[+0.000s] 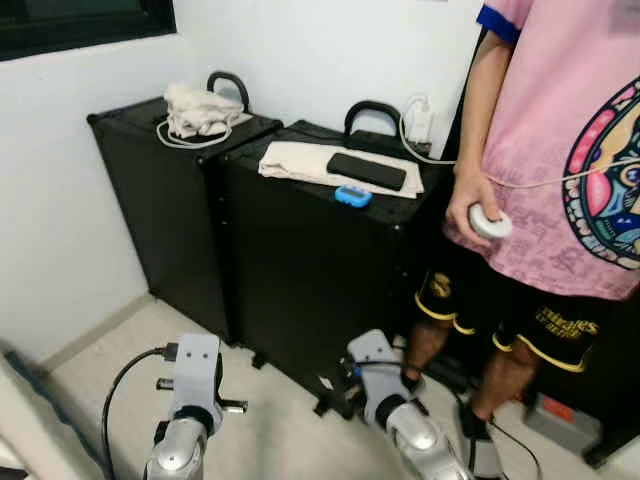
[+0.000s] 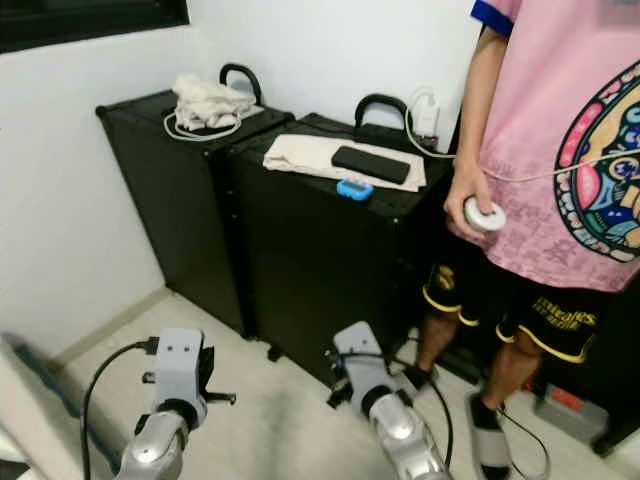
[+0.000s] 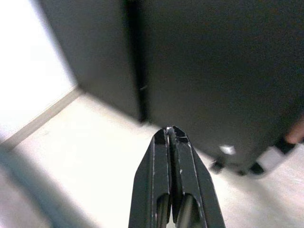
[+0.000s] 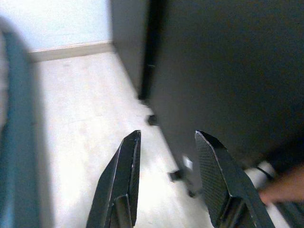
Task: Clean up the room
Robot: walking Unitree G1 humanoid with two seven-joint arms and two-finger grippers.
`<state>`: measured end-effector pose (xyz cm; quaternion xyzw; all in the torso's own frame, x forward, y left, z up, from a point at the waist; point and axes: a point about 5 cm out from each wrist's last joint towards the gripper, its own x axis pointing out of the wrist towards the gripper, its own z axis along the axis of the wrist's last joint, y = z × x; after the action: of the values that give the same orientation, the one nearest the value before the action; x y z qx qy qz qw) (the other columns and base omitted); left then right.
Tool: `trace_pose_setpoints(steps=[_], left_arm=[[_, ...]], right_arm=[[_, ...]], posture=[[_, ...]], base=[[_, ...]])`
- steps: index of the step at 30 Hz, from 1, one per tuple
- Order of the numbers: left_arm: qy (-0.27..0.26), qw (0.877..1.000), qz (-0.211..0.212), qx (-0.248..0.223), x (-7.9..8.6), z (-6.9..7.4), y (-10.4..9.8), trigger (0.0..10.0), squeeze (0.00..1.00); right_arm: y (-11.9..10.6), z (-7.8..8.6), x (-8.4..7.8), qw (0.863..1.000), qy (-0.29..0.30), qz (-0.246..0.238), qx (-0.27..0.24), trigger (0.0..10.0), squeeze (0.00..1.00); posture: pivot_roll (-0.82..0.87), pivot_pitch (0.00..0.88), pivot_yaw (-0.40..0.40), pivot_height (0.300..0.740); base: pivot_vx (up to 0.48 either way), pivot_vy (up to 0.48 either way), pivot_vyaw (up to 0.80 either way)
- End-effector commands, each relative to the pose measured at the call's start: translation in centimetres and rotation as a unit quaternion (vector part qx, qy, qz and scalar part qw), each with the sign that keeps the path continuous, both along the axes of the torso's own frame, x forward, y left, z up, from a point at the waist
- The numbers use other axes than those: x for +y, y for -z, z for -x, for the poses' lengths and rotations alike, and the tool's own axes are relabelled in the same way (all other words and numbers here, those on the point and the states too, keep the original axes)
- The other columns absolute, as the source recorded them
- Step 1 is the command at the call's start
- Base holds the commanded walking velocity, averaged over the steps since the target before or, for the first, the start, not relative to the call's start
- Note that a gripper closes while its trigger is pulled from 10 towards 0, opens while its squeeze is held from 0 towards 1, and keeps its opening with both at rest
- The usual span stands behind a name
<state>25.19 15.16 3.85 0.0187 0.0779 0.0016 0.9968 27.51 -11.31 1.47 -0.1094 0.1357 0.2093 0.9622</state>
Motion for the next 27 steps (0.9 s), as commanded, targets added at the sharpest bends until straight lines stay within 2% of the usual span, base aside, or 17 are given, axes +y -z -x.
trace_pose_setpoints(steps=[1,4,8,17,27], left_arm=[[0.013,1.000,0.005,-0.011,-0.3,0.0,-0.3,10.0,0.00],[0.034,0.999,0.014,-0.017,-0.6,0.0,-0.5,10.0,0.00],[0.056,0.998,0.026,-0.021,-1.0,0.2,-0.7,10.0,0.00],[0.058,0.998,0.025,-0.023,-1.3,0.0,-0.9,10.0,0.00],[0.050,0.997,0.035,-0.044,-1.1,-0.2,-1.4,10.0,0.00]], right_arm=[[0.2,0.1,-0.2,1.000,-0.001,0.007,0.003,10.0,0.00],[0.1,0.1,-0.2,1.000,-0.003,0.001,0.004,10.0,0.00],[0.1,0.1,-0.2,1.000,0.006,-0.013,0.010,10.0,0.00],[0.1,0.0,-0.2,1.000,0.012,-0.016,0.013,10.0,0.00],[0.1,-0.1,-0.4,1.000,0.015,-0.018,0.013,10.0,0.00]], posture=[[-0.01,0.000,-0.052,0.740],[-0.01,0.000,-0.051,0.740],[-0.01,0.000,-0.048,0.740],[-0.02,0.000,-0.046,0.740],[-0.02,0.000,-0.046,0.740]], base=[[0.000,0.000,0.80],[0.000,0.000,0.67],[0.000,0.000,0.00],[0.000,0.000,0.00],[0.000,0.000,0.00]])
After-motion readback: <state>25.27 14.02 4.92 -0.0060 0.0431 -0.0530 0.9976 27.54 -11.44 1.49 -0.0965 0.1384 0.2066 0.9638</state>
